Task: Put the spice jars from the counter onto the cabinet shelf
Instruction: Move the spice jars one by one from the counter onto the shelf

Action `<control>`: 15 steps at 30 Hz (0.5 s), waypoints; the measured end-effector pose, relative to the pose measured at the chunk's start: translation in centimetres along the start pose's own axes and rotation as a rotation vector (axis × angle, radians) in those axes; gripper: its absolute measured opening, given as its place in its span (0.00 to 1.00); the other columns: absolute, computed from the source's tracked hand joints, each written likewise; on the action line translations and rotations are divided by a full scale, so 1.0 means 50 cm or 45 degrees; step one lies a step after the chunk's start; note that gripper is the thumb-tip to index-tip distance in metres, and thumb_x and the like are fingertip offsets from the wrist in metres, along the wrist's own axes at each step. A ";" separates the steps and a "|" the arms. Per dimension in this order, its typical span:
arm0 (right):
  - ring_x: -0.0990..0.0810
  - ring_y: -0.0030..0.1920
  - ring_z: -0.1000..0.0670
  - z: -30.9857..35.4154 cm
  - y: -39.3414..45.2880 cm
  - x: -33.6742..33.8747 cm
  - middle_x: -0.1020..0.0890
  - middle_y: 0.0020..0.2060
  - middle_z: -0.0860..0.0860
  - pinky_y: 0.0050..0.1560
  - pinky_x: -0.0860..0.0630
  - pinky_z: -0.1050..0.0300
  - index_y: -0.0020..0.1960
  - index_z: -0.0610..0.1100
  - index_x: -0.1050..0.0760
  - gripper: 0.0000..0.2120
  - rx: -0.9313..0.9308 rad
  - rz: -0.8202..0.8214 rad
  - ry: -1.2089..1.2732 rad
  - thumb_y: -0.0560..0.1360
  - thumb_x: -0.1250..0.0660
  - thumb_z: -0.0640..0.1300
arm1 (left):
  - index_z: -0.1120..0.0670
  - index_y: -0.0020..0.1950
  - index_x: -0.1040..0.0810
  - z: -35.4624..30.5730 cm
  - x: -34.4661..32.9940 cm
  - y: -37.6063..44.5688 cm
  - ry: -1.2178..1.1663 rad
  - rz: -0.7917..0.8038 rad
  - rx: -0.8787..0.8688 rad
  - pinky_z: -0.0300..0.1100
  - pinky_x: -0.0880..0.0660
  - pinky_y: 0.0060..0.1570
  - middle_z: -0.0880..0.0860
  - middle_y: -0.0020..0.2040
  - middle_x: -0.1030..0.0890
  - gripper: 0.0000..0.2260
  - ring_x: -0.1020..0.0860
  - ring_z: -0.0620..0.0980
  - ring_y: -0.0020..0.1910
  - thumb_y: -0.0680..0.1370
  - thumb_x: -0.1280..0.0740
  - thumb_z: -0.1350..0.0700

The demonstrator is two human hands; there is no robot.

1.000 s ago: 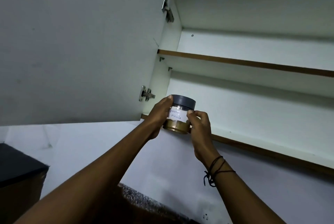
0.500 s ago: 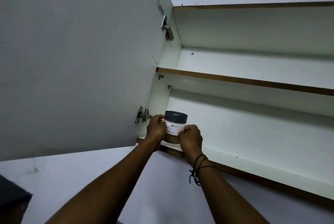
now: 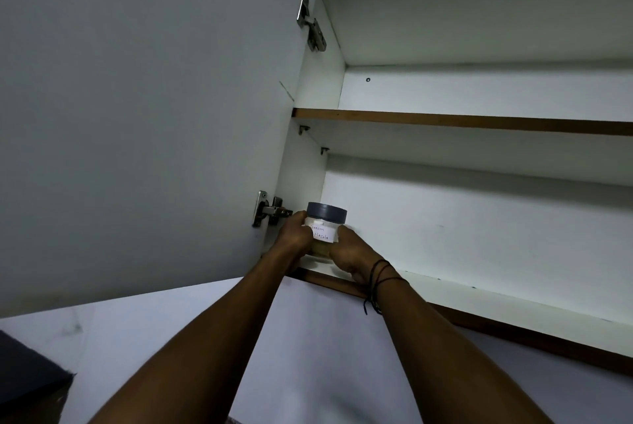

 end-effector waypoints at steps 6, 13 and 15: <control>0.23 0.39 0.58 -0.014 0.008 -0.002 0.23 0.41 0.53 0.36 0.29 0.75 0.46 0.44 0.28 0.08 -0.032 0.063 -0.095 0.77 0.37 0.32 | 0.54 0.62 0.27 0.005 0.000 0.004 0.068 0.136 0.048 0.38 0.24 0.37 0.54 0.46 0.20 0.13 0.21 0.48 0.43 0.82 0.42 0.66; 0.30 0.36 0.59 0.017 -0.040 0.005 0.28 0.36 0.58 0.31 0.33 0.74 0.40 0.52 0.32 0.13 0.099 -0.144 -0.262 0.75 0.36 0.36 | 0.63 0.59 0.22 -0.028 0.007 -0.090 0.329 -0.125 -0.368 0.52 0.21 0.52 0.62 0.52 0.18 0.12 0.20 0.58 0.51 0.80 0.43 0.66; 0.30 0.36 0.60 0.026 -0.070 0.009 0.29 0.35 0.60 0.31 0.34 0.78 0.39 0.53 0.34 0.14 0.142 -0.211 -0.279 0.76 0.37 0.37 | 0.63 0.59 0.21 -0.036 -0.001 -0.145 0.319 -0.152 -0.519 0.50 0.23 0.52 0.60 0.52 0.17 0.12 0.20 0.56 0.50 0.82 0.43 0.64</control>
Point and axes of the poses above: each hand's wrist, its own y-axis towards the middle knuckle, its own x-axis out of the back of the hand, z = x × y, the point moved 5 cm from there along y, towards the middle knuckle
